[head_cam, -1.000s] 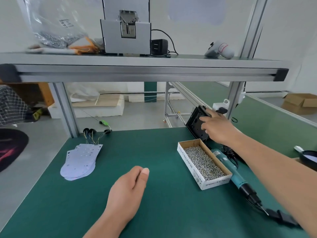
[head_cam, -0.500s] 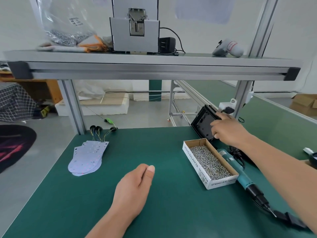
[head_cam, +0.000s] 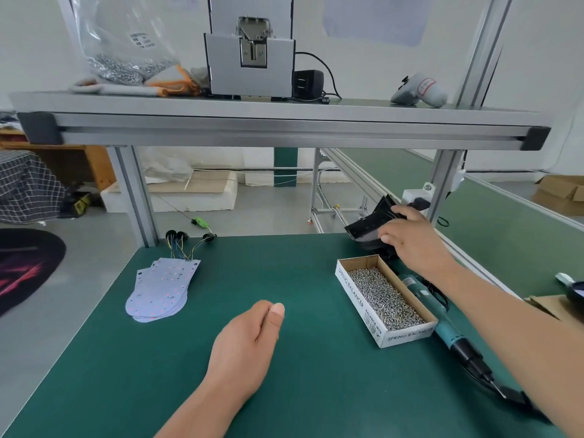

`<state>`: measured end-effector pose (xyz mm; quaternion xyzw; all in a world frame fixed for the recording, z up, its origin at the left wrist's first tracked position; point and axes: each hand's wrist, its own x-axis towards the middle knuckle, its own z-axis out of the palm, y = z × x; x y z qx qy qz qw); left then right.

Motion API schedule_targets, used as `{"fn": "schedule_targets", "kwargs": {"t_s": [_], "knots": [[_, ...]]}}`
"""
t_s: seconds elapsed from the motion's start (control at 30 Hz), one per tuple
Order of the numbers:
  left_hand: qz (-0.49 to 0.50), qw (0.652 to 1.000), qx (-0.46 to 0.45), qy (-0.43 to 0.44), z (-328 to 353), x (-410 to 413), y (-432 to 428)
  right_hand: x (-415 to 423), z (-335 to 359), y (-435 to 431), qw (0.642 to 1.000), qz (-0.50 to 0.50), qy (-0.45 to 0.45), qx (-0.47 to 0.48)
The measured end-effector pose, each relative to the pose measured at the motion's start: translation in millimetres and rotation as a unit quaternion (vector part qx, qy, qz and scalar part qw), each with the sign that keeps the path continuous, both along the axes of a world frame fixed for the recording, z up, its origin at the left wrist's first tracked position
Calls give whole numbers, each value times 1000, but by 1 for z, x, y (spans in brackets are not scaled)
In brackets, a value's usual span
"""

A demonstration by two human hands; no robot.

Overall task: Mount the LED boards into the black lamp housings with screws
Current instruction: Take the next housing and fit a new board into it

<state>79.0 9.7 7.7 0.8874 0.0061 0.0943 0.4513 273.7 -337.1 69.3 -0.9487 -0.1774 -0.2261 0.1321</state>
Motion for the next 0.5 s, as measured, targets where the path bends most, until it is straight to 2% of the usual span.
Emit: {"fn": "schedule_targets", "kwargs": {"t_s": [0.2, 0.5], "knots": [[8, 1000, 2, 11, 1, 0, 0, -34, -8, 29, 994, 57, -53, 74], [45, 998, -28, -12, -3, 3, 0, -141, -25, 96, 972, 191, -137, 20]]}}
